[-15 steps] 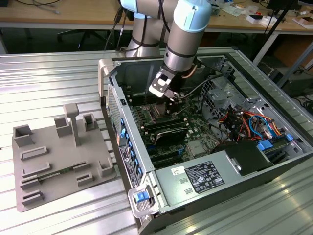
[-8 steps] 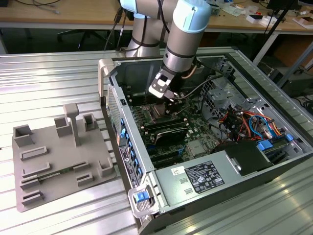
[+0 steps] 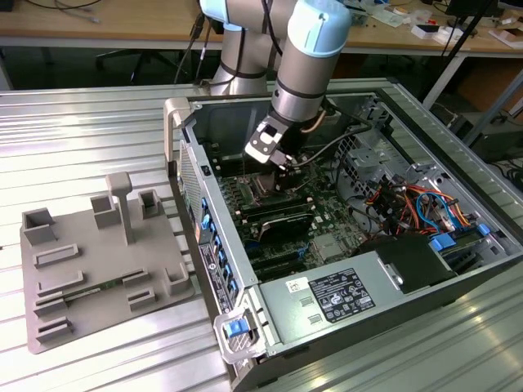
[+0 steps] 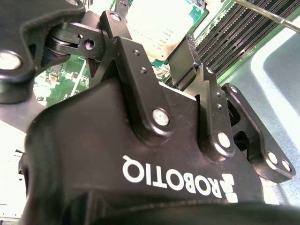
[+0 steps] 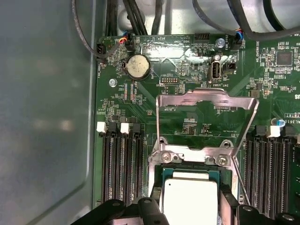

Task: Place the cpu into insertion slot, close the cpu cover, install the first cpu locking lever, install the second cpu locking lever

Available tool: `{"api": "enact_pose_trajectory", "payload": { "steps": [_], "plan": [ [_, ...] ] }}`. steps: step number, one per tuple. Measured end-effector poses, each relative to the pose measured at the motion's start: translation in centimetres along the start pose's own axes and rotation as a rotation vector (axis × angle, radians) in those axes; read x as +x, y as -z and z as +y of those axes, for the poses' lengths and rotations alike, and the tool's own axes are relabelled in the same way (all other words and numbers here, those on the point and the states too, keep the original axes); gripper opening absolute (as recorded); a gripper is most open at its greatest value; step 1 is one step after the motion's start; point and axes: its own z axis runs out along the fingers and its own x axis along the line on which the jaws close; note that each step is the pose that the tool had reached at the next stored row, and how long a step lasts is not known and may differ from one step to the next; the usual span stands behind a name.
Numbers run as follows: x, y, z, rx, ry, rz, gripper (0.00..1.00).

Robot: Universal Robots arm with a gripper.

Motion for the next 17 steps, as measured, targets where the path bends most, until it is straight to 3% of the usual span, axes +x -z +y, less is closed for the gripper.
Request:
{"api": "enact_pose_trajectory", "payload": {
  "steps": [17],
  "plan": [
    [-0.06,-0.71,-0.2,0.0,0.0,0.0005,0.55]
  ]
}}
